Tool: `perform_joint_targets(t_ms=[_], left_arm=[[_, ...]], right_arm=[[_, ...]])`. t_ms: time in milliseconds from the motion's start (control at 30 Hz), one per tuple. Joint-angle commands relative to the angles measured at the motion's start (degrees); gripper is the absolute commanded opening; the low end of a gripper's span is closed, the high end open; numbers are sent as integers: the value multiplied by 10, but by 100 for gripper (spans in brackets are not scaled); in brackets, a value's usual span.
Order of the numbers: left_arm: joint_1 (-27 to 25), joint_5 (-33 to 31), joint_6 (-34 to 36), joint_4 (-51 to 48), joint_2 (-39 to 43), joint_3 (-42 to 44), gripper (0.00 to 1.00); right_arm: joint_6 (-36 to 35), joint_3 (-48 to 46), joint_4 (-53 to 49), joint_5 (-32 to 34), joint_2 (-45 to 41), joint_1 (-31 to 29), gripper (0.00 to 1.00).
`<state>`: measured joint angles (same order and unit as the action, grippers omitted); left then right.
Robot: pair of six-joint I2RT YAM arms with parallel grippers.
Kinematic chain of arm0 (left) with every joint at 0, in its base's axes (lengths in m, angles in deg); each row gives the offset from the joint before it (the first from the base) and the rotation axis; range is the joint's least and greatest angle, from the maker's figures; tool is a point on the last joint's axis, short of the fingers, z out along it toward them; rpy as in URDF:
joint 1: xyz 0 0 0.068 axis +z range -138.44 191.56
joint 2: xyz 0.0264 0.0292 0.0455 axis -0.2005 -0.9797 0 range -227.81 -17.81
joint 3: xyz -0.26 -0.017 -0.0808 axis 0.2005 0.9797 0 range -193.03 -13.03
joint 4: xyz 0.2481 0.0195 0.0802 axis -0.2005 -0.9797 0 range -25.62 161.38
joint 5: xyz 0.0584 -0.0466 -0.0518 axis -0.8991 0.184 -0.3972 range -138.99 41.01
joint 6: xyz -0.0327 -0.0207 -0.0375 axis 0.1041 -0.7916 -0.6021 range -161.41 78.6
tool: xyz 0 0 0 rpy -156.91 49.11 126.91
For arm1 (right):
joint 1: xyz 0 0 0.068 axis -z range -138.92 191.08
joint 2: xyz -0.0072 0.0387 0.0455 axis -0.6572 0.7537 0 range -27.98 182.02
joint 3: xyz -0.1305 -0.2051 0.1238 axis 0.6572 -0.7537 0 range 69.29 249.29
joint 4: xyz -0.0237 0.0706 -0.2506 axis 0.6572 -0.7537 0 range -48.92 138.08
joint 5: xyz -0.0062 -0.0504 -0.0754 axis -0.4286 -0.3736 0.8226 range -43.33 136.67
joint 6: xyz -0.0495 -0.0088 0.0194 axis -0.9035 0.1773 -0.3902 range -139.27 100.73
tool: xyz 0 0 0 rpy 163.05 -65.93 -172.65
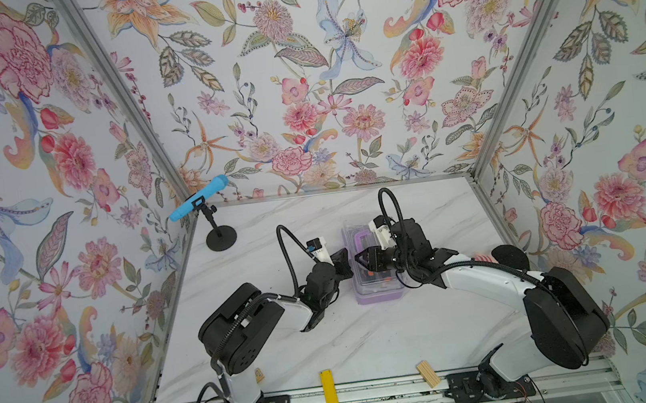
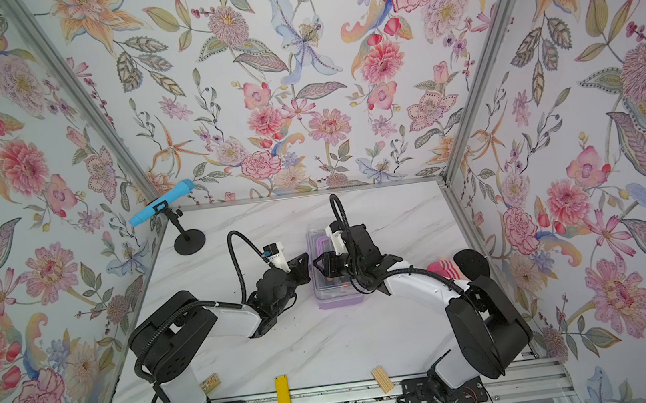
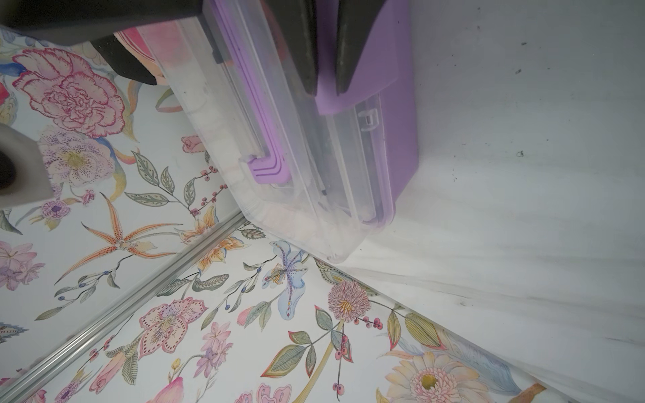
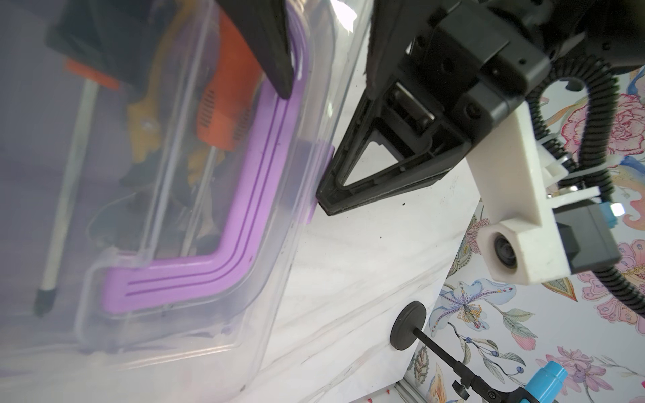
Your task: Pack the tool kit
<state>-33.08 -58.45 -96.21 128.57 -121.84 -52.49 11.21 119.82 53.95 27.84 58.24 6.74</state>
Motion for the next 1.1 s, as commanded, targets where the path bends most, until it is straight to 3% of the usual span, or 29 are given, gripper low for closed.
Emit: perform_joint_targets(t_ms=[0, 300, 1067], left_arm=[[-32, 81, 13, -61, -13, -19, 14], [-40, 66, 47, -107, 9, -38, 17], [-51, 115, 59, -77, 11, -13, 15]], right_arm=[[4, -29, -117, 5, 44, -5, 38], [4, -27, -116, 7, 44, -8, 37], [3, -17, -128, 8, 57, -11, 37]])
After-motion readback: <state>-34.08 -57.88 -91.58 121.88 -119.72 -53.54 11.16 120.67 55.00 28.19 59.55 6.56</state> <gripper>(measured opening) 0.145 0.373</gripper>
